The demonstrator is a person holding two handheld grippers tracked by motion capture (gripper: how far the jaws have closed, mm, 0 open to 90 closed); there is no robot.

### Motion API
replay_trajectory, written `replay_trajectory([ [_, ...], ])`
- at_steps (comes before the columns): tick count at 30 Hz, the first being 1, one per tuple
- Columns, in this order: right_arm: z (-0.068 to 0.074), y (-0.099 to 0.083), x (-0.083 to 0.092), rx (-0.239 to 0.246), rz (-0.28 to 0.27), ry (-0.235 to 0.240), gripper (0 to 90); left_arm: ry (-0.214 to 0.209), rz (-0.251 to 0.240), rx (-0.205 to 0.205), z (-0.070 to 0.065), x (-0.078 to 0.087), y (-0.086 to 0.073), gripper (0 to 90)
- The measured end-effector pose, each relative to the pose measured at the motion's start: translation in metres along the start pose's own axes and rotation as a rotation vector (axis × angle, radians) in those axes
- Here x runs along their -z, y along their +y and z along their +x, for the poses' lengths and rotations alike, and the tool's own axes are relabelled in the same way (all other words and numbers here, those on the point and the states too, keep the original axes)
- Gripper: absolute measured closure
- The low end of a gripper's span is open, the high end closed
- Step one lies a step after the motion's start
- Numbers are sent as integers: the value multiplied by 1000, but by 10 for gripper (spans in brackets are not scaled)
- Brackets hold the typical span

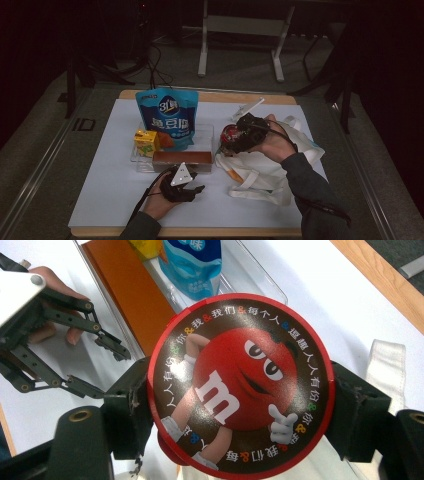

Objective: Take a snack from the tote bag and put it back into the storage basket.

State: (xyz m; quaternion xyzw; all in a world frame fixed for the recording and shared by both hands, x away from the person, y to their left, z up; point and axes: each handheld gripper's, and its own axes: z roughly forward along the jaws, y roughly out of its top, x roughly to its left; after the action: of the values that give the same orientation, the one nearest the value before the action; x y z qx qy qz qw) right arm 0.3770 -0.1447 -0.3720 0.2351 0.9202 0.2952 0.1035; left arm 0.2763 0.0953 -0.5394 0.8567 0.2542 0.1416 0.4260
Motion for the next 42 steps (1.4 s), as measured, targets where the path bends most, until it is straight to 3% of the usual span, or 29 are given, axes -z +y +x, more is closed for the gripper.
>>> replay_trajectory([
  [42,9,34,-20,-15,-13,17,252,5,-1,-3,0,0,0,464],
])
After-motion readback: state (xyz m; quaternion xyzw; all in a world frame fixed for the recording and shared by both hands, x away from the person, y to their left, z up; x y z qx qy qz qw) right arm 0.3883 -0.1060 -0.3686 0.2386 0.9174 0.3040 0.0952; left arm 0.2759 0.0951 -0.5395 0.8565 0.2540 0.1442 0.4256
